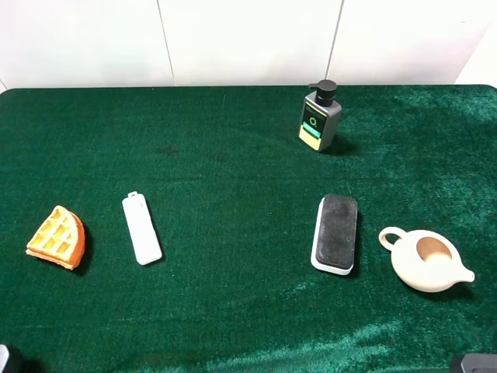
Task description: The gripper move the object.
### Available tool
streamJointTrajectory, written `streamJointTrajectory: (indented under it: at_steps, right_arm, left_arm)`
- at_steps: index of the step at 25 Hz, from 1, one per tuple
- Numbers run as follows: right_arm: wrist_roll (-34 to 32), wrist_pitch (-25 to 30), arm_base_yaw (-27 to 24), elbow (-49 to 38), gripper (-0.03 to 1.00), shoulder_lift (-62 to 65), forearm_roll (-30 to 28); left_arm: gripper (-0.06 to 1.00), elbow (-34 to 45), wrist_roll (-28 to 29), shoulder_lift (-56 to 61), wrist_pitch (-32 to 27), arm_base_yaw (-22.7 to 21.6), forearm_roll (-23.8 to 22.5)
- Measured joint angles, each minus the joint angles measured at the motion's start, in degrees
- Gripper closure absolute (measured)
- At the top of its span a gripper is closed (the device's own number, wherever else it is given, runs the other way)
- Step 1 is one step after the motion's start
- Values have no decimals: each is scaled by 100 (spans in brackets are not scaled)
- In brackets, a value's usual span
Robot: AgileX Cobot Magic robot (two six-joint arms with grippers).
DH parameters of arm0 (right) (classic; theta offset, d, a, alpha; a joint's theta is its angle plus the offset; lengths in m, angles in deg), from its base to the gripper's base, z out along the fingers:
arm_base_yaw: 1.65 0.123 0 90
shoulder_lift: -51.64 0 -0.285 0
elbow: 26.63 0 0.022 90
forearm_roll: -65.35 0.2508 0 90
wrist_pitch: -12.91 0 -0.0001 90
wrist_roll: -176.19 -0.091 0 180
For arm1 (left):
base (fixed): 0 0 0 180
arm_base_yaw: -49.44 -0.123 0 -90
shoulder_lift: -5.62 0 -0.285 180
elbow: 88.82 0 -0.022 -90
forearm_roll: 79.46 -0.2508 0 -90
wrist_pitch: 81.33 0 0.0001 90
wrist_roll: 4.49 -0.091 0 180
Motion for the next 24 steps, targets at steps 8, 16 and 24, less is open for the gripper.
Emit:
streamJointTrajectory:
  at_steps: [8,16,24]
  right_arm:
    - [89,0,0,0,27,0,1]
    - [105,0,0,0,27,0,1]
    - [105,-1,0,0,27,0,1]
  left_arm:
    - [-3,0,0,0,0,0,0]
    - [-3,0,0,0,0,0,0]
    - [-3,0,0,0,0,0,0]
